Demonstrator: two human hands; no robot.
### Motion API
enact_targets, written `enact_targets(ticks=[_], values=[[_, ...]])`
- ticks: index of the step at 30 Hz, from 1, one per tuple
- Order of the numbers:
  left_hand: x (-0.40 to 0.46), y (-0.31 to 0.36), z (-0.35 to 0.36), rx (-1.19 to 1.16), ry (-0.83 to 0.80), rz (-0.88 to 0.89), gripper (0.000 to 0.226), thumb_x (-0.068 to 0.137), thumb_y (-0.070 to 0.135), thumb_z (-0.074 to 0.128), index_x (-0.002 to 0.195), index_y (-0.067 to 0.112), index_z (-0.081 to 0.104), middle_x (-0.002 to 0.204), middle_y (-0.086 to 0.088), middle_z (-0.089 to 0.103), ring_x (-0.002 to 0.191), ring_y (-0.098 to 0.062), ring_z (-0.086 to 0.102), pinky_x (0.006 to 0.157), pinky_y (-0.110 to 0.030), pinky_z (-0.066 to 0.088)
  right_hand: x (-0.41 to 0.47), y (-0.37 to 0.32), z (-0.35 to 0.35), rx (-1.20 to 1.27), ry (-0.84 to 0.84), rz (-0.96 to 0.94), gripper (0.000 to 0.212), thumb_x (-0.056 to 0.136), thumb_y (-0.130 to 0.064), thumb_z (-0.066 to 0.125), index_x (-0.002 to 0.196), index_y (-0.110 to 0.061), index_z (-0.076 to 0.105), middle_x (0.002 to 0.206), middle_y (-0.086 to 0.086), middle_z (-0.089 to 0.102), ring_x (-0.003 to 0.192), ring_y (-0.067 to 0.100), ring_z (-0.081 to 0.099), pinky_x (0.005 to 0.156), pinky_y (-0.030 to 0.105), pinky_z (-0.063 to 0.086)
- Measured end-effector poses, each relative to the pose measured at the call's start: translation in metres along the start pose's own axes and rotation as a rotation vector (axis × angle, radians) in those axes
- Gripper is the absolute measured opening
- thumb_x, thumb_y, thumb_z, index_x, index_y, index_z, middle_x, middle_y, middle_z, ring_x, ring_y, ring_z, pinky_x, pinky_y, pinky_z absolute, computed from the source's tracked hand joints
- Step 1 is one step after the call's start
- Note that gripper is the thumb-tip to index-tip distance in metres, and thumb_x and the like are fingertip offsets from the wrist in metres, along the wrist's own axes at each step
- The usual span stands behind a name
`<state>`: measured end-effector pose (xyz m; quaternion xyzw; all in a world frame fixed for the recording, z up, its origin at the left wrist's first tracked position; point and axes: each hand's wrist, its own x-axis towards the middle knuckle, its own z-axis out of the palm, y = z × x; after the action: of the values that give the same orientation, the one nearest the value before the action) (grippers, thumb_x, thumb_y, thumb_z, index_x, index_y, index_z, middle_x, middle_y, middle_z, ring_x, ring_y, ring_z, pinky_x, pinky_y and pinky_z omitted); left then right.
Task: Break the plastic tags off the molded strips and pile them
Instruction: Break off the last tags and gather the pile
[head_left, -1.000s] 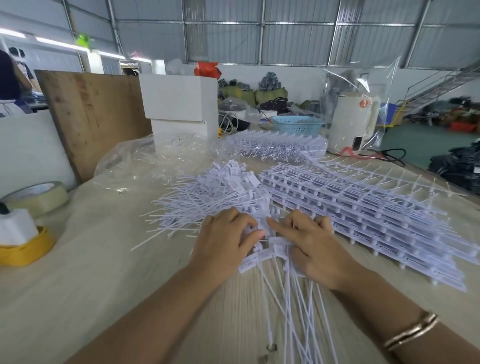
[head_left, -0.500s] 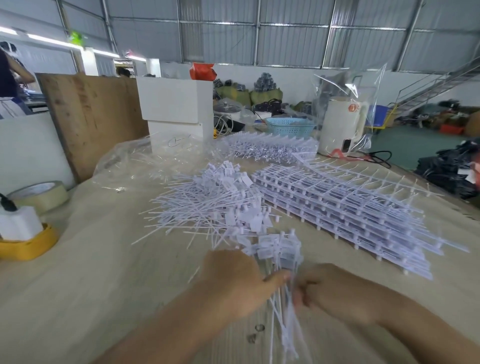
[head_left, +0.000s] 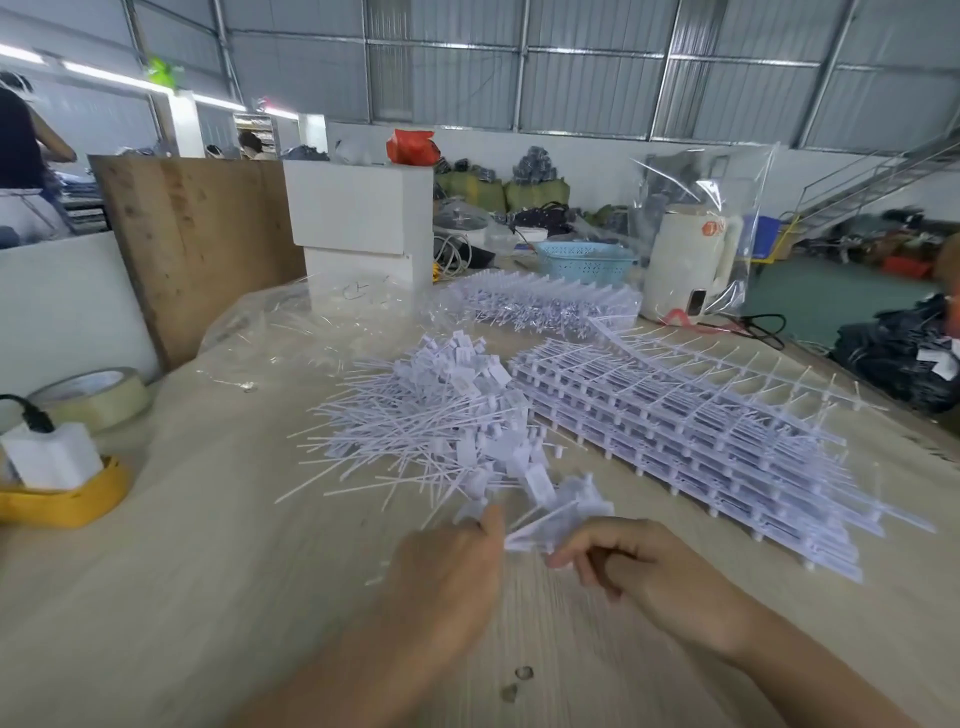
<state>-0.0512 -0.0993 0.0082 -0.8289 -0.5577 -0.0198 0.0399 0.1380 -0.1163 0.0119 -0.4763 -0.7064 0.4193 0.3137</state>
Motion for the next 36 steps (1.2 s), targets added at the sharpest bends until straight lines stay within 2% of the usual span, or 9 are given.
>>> enact_targets(ticks=[7, 13, 17, 24, 28, 33, 34, 35, 36], values=[[0.043, -0.056, -0.021, 0.037, 0.336, 0.192, 0.060, 0.072, 0.016, 0.076, 0.128, 0.020, 0.056, 0.098, 0.000, 0.062, 0.081, -0.016, 0.063, 0.056, -0.022, 0.047, -0.007, -0.007, -0.004, 0.007, 0.057, -0.095, 0.056, 0.079, 0.012, 0.038, 0.079, -0.028, 0.076, 0.068, -0.006, 0.060, 0.062, 0.006, 0.049, 0.060, 0.021, 0.040], [0.049, -0.063, 0.016, 0.066, 0.267, 0.071, 0.062, 0.091, 0.035, 0.040, 0.148, 0.019, 0.023, 0.128, -0.001, 0.037, 0.118, -0.021, 0.035, 0.091, -0.030, 0.034, 0.010, -0.022, 0.024, -0.119, 0.004, -0.079, 0.057, 0.080, 0.015, 0.042, 0.081, -0.032, 0.074, 0.070, -0.014, 0.059, 0.068, 0.002, 0.053, 0.066, 0.017, 0.041], [0.047, -0.068, 0.006, 0.022, 0.309, 0.106, 0.065, 0.085, 0.033, 0.042, 0.146, 0.020, 0.023, 0.130, 0.002, 0.032, 0.120, -0.019, 0.031, 0.097, -0.029, 0.030, 0.020, -0.030, 0.054, 0.623, -0.062, 0.284, 0.023, 0.069, 0.004, 0.065, 0.087, -0.010, 0.064, 0.080, 0.008, 0.057, 0.070, 0.018, 0.052, 0.064, 0.026, 0.045], [0.076, -0.104, -0.020, -0.550, 0.475, 0.062, 0.043, 0.083, 0.032, 0.042, 0.122, 0.026, 0.060, 0.108, 0.007, 0.045, 0.107, -0.014, 0.044, 0.092, -0.031, 0.040, 0.048, -0.060, 0.083, 1.181, 0.130, 0.607, 0.082, 0.062, -0.019, 0.077, 0.133, 0.002, 0.043, 0.105, 0.020, 0.054, 0.110, 0.041, 0.055, 0.102, 0.041, 0.040], [0.111, -0.126, -0.010, -0.331, 0.090, -0.186, 0.042, 0.096, 0.041, 0.033, 0.130, 0.024, 0.049, 0.139, -0.005, 0.044, 0.126, -0.027, 0.040, 0.104, -0.042, 0.035, 0.062, -0.071, 0.088, 1.324, 0.223, 0.589, 0.080, 0.078, -0.028, 0.068, 0.139, 0.007, 0.030, 0.117, 0.022, 0.056, 0.104, 0.028, 0.057, 0.106, 0.039, 0.034], [0.102, -0.119, 0.006, -0.374, -0.049, -0.046, 0.039, 0.098, 0.038, 0.029, 0.123, 0.019, 0.052, 0.127, -0.006, 0.050, 0.119, -0.029, 0.044, 0.099, -0.041, 0.037, 0.074, -0.069, 0.082, 1.256, 0.248, 0.596, 0.068, 0.076, -0.027, 0.070, 0.131, 0.001, 0.044, 0.117, 0.018, 0.063, 0.114, 0.035, 0.055, 0.106, 0.038, 0.037], [0.100, -0.117, 0.002, -0.373, -0.083, -0.017, 0.040, 0.099, 0.039, 0.027, 0.122, 0.019, 0.053, 0.130, -0.006, 0.049, 0.121, -0.028, 0.044, 0.100, -0.040, 0.036, 0.074, -0.067, 0.079, 1.228, 0.231, 0.595, 0.061, 0.079, -0.027, 0.068, 0.128, 0.001, 0.045, 0.107, 0.016, 0.066, 0.086, 0.025, 0.047, 0.104, 0.040, 0.039], [0.096, -0.117, -0.006, -0.397, -0.136, -0.008, 0.042, 0.099, 0.042, 0.026, 0.124, 0.021, 0.053, 0.134, -0.003, 0.049, 0.124, -0.026, 0.043, 0.102, -0.037, 0.035, 0.073, -0.064, 0.076, 1.197, 0.222, 0.602, 0.053, 0.082, -0.026, 0.066, 0.124, 0.000, 0.045, 0.097, 0.014, 0.069, 0.123, 0.029, 0.042, 0.100, 0.040, 0.043], [0.093, -0.118, -0.017, -0.441, -0.197, -0.014, 0.045, 0.099, 0.047, 0.025, 0.128, 0.024, 0.051, 0.142, -0.002, 0.045, 0.128, -0.024, 0.041, 0.104, -0.035, 0.032, 0.071, -0.060, 0.073, 1.170, 0.213, 0.606, 0.052, 0.084, -0.025, 0.064, 0.125, 0.000, 0.043, 0.094, 0.013, 0.069, 0.100, 0.030, 0.061, 0.096, 0.039, 0.044]])
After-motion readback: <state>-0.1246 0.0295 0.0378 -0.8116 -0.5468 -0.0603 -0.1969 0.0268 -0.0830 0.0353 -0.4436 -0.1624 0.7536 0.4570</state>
